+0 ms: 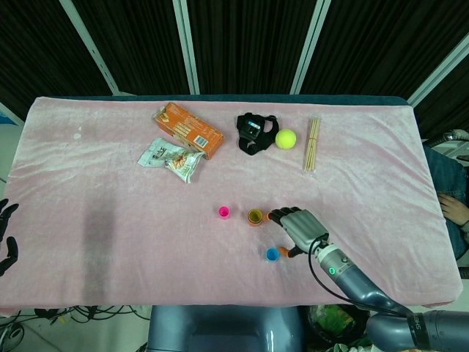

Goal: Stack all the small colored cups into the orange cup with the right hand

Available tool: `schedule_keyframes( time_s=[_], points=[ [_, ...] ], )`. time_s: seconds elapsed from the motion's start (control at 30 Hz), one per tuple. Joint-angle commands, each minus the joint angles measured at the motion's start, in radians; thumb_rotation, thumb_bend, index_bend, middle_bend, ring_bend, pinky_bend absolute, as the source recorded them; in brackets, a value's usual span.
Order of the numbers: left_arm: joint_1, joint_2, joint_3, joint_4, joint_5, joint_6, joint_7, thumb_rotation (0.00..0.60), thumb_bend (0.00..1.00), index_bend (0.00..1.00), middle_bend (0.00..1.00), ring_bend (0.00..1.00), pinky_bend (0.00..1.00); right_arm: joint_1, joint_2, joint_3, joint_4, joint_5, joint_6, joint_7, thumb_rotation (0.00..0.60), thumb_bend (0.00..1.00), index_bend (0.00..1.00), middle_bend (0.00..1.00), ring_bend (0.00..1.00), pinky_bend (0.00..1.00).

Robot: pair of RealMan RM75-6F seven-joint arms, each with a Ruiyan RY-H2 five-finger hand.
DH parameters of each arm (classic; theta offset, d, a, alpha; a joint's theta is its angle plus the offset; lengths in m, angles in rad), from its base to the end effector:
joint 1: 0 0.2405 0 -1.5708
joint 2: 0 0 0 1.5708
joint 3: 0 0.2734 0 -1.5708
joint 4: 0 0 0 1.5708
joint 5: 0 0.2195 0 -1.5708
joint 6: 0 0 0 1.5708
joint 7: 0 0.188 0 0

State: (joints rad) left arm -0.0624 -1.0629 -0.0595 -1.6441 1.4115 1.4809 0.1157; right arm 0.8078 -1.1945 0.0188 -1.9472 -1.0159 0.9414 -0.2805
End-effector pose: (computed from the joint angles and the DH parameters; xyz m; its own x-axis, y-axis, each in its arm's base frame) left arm -0.3467 0.2207 0.1815 0.5113 0.0152 0.8593 0.8546 0.0965 -0.5102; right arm -0.1325 -0.3346 0.0131 0.4029 -0.4662 0.7876 -0.8896 -0.4017 0.2173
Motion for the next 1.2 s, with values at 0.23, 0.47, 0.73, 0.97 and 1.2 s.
schedule_keyframes(
  time_s=[0.23, 0.47, 0.73, 0.97, 1.2],
  points=[
    [0.0, -0.001, -0.002, 0.001, -0.004, -0.001, 0.001, 0.6, 0.71, 0.11, 0.04, 0.0, 0.0, -0.081, -0.115, -0.055, 0.026, -0.093, 0.088, -0.067, 0.6, 0.2, 0.36, 0.31, 0.19, 0.21],
    [-0.001, -0.001, -0.003, 0.002, -0.007, -0.002, 0.003, 0.6, 0.71, 0.11, 0.04, 0.0, 0.0, -0.098, -0.176, -0.065, 0.058, -0.096, 0.077, -0.093, 0.6, 0.2, 0.37, 0.31, 0.19, 0.21],
    [-0.001, -0.002, -0.004, 0.004, -0.009, -0.003, 0.002, 0.6, 0.71, 0.11, 0.04, 0.0, 0.0, -0.111, -0.229, -0.051, 0.119, -0.094, 0.074, -0.102, 0.6, 0.21, 0.39, 0.32, 0.19, 0.21],
    [0.0, -0.002, -0.005, 0.004, -0.012, -0.002, 0.004, 0.6, 0.71, 0.11, 0.04, 0.0, 0.0, -0.118, -0.261, -0.038, 0.175, -0.093, 0.061, -0.094, 0.6, 0.22, 0.42, 0.35, 0.2, 0.21],
    [0.0, -0.003, -0.005, 0.002, -0.013, -0.002, 0.01, 0.6, 0.71, 0.11, 0.04, 0.0, 0.0, -0.124, -0.277, -0.029, 0.207, -0.093, 0.047, -0.084, 0.6, 0.24, 0.46, 0.39, 0.22, 0.21]
  ],
)
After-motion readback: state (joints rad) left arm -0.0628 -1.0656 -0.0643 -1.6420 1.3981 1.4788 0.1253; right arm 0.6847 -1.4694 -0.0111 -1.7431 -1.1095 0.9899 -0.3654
